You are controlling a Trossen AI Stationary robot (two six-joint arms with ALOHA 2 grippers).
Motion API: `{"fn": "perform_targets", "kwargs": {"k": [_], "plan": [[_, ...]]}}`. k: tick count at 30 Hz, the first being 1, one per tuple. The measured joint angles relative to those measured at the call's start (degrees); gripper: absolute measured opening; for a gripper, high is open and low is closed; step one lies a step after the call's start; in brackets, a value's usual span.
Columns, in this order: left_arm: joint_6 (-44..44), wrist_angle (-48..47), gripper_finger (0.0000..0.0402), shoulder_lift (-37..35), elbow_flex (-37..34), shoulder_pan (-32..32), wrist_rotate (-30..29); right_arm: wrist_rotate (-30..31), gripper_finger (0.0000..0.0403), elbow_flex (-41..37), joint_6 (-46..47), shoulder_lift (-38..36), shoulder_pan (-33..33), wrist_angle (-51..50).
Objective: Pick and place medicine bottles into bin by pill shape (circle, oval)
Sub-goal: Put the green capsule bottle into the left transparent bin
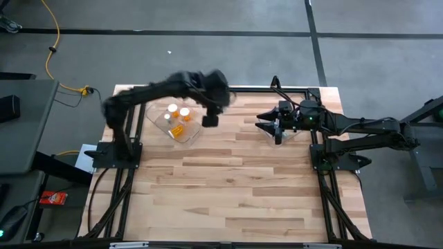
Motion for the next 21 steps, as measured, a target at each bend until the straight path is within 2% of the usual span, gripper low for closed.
{"fn": "perform_targets", "kwargs": {"k": [5, 10, 18, 21], "plan": [[-10.55, 4.80, 0.0092, -9.66, -2.02, 4.34, 14.86, 0.00, 0.0193, 0.00, -0.02, 0.00, 0.00, 1.50], [-16.57, 20.75, 0.0092, -21.50, -13.53, 4.59, 22.74, -1.00, 0.0193, 0.00, -2.65, 0.00, 0.04, 3.62], [-31.80, 52.74, 0.0092, -40.75, -43.15, -0.02, 22.49, -1.77, 0.0193, 0.00, -5.15, 0.00, 0.06, 7.29], [-36.79, 62.86, 0.0092, -46.35, -53.68, -2.48, 19.99, -1.79, 0.0193, 0.00, -5.15, 0.00, 0.06, 7.71]]}}
